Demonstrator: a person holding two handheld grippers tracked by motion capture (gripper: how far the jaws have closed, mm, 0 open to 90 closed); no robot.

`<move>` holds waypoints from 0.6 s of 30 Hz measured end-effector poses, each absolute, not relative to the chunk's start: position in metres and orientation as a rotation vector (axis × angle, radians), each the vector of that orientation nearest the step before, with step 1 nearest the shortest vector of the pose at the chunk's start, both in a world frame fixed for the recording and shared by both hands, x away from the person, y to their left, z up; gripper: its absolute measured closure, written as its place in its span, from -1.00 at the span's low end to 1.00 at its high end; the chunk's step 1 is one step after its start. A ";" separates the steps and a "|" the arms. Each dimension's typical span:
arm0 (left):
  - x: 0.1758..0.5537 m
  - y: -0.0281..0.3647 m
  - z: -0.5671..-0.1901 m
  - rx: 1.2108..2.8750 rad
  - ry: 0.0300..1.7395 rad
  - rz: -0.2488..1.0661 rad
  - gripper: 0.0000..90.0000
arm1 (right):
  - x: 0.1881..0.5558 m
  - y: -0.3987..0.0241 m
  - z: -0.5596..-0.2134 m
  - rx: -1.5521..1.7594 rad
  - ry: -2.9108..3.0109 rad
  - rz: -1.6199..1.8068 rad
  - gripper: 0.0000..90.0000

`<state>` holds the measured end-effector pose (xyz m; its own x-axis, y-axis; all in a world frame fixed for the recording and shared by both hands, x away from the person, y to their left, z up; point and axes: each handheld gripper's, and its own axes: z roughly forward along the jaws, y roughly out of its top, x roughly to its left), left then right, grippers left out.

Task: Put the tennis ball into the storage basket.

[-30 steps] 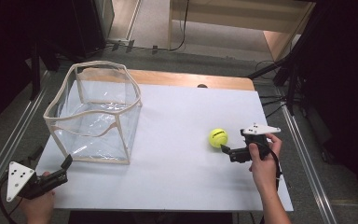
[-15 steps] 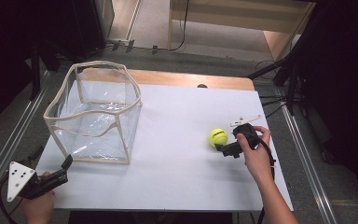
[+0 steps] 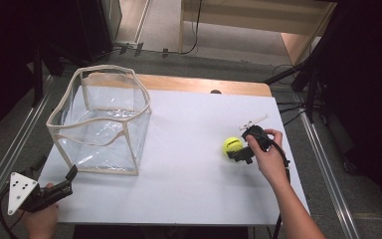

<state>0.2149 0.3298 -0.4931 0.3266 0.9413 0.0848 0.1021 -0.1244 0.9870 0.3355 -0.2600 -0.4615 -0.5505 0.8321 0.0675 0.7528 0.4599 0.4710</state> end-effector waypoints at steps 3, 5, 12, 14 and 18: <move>0.215 0.330 -0.493 1.512 0.994 0.976 -0.85 | 0.339 -0.257 -0.462 1.389 2.545 0.673 -1.00; 0.215 0.329 -0.493 1.512 0.994 0.978 -0.85 | 0.342 -0.256 -0.463 1.394 2.568 0.659 -1.00; 0.215 0.330 -0.493 1.513 0.991 0.977 -0.85 | 0.349 -0.251 -0.468 1.415 2.608 0.649 -1.00; 0.215 0.330 -0.493 1.513 0.991 0.979 -0.85 | 0.352 -0.250 -0.469 1.425 2.613 0.641 -1.00; 0.215 0.330 -0.493 1.511 0.994 0.976 -0.85 | 0.356 -0.248 -0.472 1.429 2.635 0.638 -1.00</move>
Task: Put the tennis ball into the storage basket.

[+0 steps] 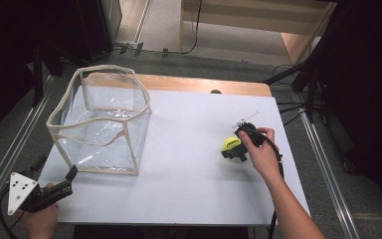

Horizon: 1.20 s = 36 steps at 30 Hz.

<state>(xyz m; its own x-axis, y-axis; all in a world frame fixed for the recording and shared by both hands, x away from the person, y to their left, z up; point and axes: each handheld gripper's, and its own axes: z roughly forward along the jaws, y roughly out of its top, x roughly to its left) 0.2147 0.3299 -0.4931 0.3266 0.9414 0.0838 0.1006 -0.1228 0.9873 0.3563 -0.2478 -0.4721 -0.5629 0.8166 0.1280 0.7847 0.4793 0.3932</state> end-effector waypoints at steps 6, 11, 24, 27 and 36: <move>0.215 0.330 -0.493 1.510 0.992 0.975 -0.85 | 0.361 -0.245 -0.475 1.440 2.644 0.625 -1.00; 0.215 0.330 -0.493 1.512 0.990 0.976 -0.85 | 0.363 -0.245 -0.477 1.456 2.645 0.626 -1.00; 0.215 0.330 -0.493 1.511 0.992 0.975 -0.85 | 0.366 -0.244 -0.479 1.506 2.611 0.605 -0.52; 0.215 0.330 -0.493 1.512 0.989 0.976 -0.85 | 0.366 -0.245 -0.480 1.502 2.621 0.600 -0.51; 0.215 0.330 -0.493 1.512 0.989 0.978 -0.85 | 0.363 -0.244 -0.475 1.476 2.624 0.618 -0.50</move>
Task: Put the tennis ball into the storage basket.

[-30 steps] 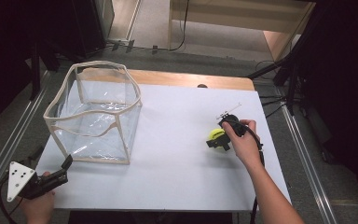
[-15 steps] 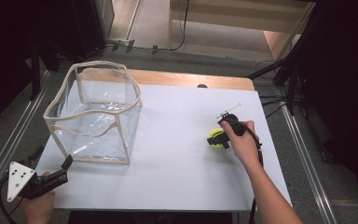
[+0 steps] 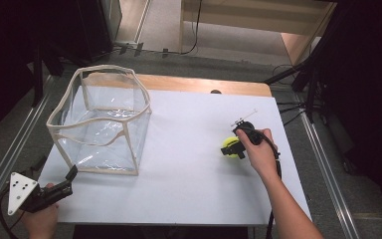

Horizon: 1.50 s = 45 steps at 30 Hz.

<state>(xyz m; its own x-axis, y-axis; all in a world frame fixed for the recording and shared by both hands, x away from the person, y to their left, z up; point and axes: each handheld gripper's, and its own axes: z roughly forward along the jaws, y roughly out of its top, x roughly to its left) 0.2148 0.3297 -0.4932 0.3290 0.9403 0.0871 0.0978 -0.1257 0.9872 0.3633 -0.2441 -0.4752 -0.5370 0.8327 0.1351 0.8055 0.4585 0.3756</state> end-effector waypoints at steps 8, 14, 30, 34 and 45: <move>0.215 0.330 -0.493 1.513 0.989 0.977 -0.85 | 0.363 -0.237 -0.472 1.438 2.647 0.624 -0.50; 0.215 0.330 -0.493 1.510 0.994 0.975 -0.85 | 0.364 -0.231 -0.469 1.411 2.659 0.632 -0.50; 0.215 0.331 -0.493 1.506 0.991 0.974 -0.85 | 0.364 -0.203 -0.460 1.329 2.708 0.661 -0.50; 0.215 0.331 -0.493 1.506 0.993 0.971 -0.85 | 0.364 -0.195 -0.458 1.303 2.722 0.667 -0.50; 0.215 0.331 -0.493 1.506 0.992 0.970 -0.85 | 0.365 -0.173 -0.451 1.253 2.755 0.686 -0.50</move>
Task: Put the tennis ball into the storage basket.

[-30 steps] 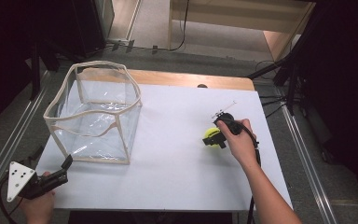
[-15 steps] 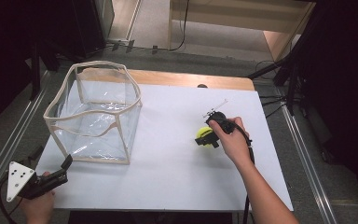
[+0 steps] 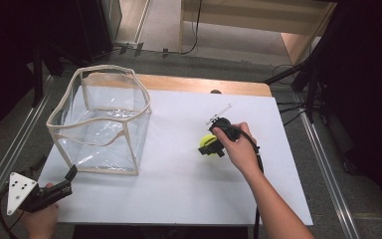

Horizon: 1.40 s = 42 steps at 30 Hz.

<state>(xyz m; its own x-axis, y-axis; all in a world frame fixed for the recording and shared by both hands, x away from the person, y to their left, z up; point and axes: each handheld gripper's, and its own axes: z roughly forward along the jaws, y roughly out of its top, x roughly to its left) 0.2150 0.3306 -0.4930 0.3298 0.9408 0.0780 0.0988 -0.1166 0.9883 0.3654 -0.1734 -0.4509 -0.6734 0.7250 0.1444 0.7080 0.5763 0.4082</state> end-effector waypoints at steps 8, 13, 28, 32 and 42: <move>0.215 0.331 -0.493 1.506 0.991 0.972 -0.85 | 0.366 -0.156 -0.449 1.202 2.786 0.699 -0.50; 0.215 0.331 -0.493 1.506 0.991 0.971 -0.85 | 0.365 -0.146 -0.447 1.161 2.803 0.695 -0.50; 0.215 0.331 -0.493 1.506 0.992 0.969 -0.85 | 0.366 -0.117 -0.445 1.064 2.852 0.697 -0.50; 0.215 0.331 -0.493 1.506 0.993 0.970 -0.85 | 0.365 -0.110 -0.444 1.043 2.863 0.706 -0.50; 0.215 0.331 -0.493 1.505 0.994 0.969 -0.85 | 0.364 -0.092 -0.443 0.997 2.881 0.701 -0.50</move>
<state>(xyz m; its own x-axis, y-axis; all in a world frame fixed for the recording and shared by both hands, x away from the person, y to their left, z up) 0.2152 0.3306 -0.4929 0.3294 0.9411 0.0766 0.1001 -0.1155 0.9882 0.3639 -0.0925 -0.4426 -0.7967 0.5902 0.1303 0.5841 0.6962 0.4173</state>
